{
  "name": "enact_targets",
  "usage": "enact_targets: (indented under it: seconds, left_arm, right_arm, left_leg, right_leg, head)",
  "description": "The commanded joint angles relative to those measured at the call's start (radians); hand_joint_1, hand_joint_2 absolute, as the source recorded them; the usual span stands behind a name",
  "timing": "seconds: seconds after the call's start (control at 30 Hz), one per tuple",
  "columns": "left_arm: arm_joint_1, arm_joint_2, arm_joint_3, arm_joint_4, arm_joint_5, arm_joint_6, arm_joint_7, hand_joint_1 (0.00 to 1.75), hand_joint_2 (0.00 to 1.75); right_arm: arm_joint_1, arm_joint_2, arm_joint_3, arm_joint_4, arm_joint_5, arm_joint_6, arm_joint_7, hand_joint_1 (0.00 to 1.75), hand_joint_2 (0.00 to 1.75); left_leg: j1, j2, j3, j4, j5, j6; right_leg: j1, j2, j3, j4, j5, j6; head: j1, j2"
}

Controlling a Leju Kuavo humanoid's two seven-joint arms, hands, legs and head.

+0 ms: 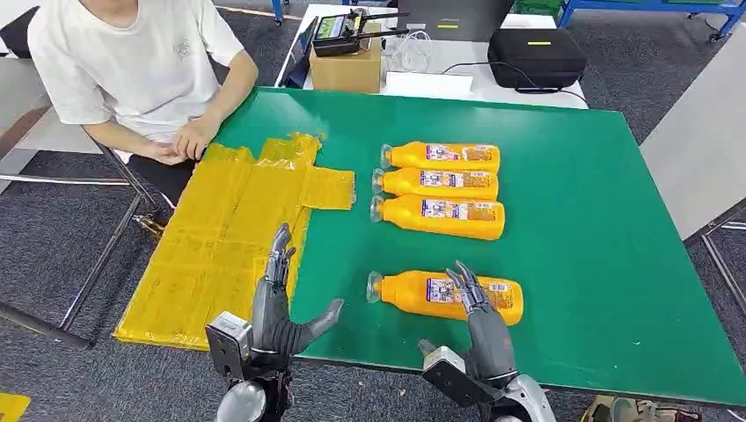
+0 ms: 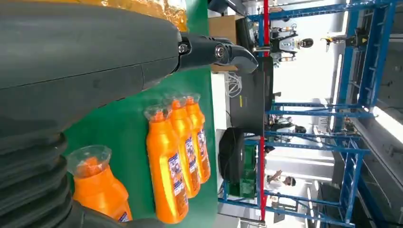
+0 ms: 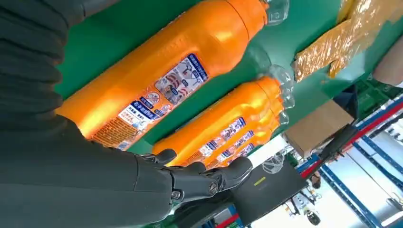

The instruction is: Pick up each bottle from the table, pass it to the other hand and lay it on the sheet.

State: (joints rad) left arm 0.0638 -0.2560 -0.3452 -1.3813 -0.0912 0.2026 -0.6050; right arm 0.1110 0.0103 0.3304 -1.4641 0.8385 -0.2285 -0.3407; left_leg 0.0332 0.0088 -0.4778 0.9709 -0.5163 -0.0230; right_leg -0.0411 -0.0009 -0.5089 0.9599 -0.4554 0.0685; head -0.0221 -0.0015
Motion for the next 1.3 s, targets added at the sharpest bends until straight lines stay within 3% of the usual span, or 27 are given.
enact_targets:
  seconds: [0.03,0.17,0.43,0.6,0.8,1.3]
  left_arm:
    - [-0.052,0.041,-0.030,0.063,0.006,-0.044,0.001,0.00,1.75]
    - [-0.047,0.041,-0.028,0.057,0.000,-0.055,0.003,0.00,1.75]
    - [-0.018,0.035,0.005,0.038,-0.015,-0.050,0.011,0.00,1.75]
    - [-0.014,0.036,0.005,0.052,-0.017,-0.055,0.015,0.00,1.75]
    - [-0.012,0.029,0.013,0.057,-0.015,-0.046,0.015,0.00,1.75]
    - [0.004,0.028,0.031,0.040,-0.014,-0.035,0.016,0.00,1.75]
  right_arm:
    - [-0.135,-0.033,0.091,0.130,0.094,0.052,0.059,0.00,1.75]
    - [-0.190,-0.058,0.152,0.163,0.287,0.013,0.169,0.00,1.75]
    - [-0.179,-0.088,0.158,0.136,0.468,0.020,0.303,0.00,1.75]
    - [-0.206,-0.070,0.150,0.192,0.469,0.026,0.294,0.00,1.75]
    - [-0.230,-0.076,0.178,0.181,0.573,0.034,0.387,0.00,1.75]
    - [-0.219,-0.109,0.082,0.208,0.587,0.047,0.424,0.00,1.75]
  left_leg:
    - [0.000,0.002,0.002,-0.002,0.000,0.002]
    - [0.000,0.002,0.002,-0.002,0.000,0.002]
    - [0.000,0.000,0.003,-0.002,0.000,0.002]
    - [0.000,0.001,0.004,-0.003,0.000,0.003]
    - [0.000,0.001,0.003,-0.003,0.000,0.003]
    - [0.000,0.000,0.001,-0.001,0.000,0.002]
  right_leg:
    - [0.001,0.002,0.001,-0.002,0.001,-0.003]
    - [0.001,0.002,0.001,-0.002,0.001,-0.003]
    - [0.001,0.000,0.003,-0.002,0.000,-0.003]
    - [0.001,0.002,0.003,-0.003,0.001,-0.005]
    - [0.001,0.002,0.003,-0.003,0.001,-0.005]
    - [0.000,0.000,0.001,-0.001,0.000,-0.002]
  head:
    - [0.000,0.000]
    - [0.000,0.000]
    - [0.000,0.000]
    - [0.000,0.000]
    - [0.000,0.000]
    - [0.000,0.000]
